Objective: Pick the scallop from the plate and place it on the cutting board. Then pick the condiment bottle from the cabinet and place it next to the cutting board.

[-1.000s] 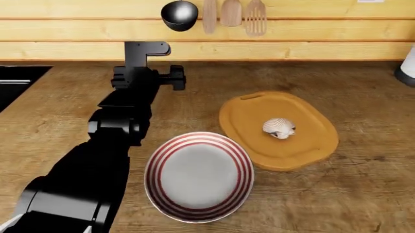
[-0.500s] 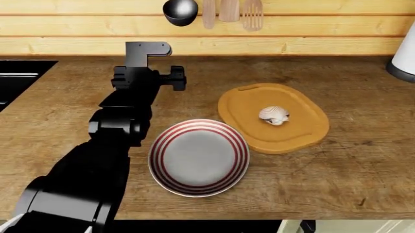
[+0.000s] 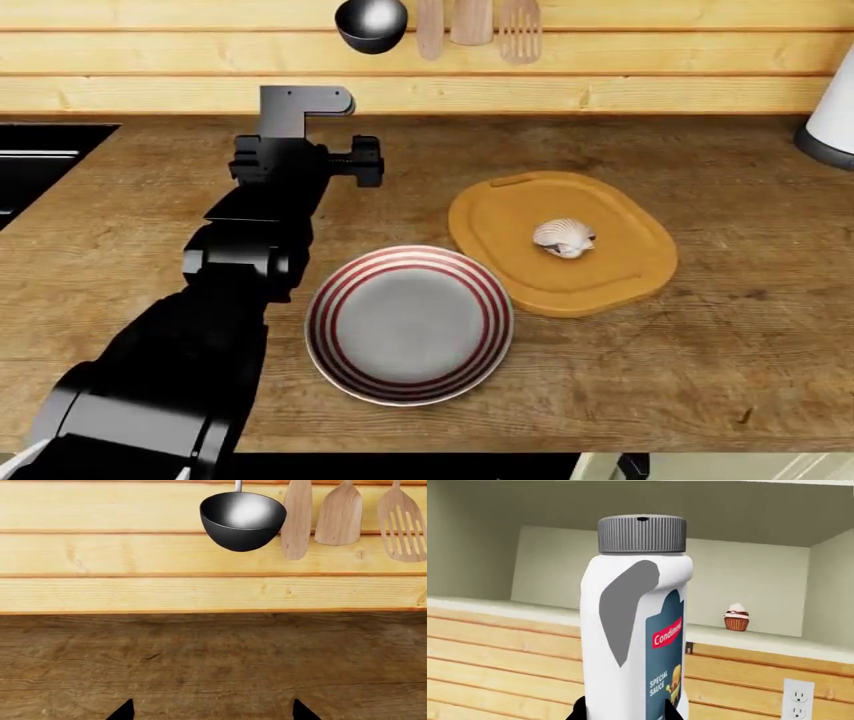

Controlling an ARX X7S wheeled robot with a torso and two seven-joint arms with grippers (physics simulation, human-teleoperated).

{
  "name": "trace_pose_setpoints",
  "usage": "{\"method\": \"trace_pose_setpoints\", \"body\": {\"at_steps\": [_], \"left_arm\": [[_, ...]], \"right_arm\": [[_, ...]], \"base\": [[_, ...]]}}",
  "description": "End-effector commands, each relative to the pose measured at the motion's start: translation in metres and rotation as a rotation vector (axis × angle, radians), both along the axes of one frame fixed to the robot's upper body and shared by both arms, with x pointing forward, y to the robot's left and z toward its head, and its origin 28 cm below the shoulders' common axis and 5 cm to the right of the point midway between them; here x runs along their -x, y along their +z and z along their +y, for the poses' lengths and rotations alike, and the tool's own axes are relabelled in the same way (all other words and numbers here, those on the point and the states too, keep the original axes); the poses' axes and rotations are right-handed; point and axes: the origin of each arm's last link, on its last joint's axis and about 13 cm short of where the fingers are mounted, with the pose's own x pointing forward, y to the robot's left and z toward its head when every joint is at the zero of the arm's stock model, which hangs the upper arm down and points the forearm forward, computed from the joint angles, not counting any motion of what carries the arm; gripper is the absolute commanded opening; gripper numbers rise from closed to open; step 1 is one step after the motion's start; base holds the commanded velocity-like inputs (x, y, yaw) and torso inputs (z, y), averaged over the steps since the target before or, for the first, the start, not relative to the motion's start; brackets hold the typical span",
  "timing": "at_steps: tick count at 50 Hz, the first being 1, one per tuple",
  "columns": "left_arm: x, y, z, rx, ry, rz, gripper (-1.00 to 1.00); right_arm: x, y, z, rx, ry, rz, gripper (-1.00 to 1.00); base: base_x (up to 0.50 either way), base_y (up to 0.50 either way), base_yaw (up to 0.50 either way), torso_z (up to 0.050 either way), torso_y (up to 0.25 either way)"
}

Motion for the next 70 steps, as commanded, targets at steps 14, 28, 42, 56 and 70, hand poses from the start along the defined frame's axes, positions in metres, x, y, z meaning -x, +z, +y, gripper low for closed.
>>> {"method": "trace_pose_setpoints", "body": {"at_steps": [14,28,42,56,70], "left_arm": [[0.000,0.000,0.000,-0.002,-0.004,0.000,1.00],[0.000,0.000,0.000,-0.003,-0.008,-0.007,1.00],[0.000,0.000,-0.001,-0.015,-0.006,-0.011,1.00],[0.000,0.000,-0.001,-0.017,-0.006,-0.013,1.00],[0.000,0.000,-0.001,-0.023,-0.006,-0.011,1.00]], "right_arm": [[-0.027,-0.084,-0.013,-0.009,0.035,0.051,-1.00],[-0.053,-0.121,-0.021,-0.066,0.087,0.042,-1.00],[-0.057,-0.151,-0.044,-0.118,0.027,0.063,-1.00],[-0.046,-0.165,-0.063,-0.126,-0.078,0.068,-1.00],[-0.045,-0.191,-0.078,-0.059,-0.207,0.103,-1.00]], "base": [[0.00,0.00,0.00,0.000,0.000],[0.00,0.00,0.00,0.000,0.000],[0.00,0.00,0.00,0.000,0.000],[0.00,0.00,0.00,0.001,0.001],[0.00,0.00,0.00,0.000,0.000]]}}
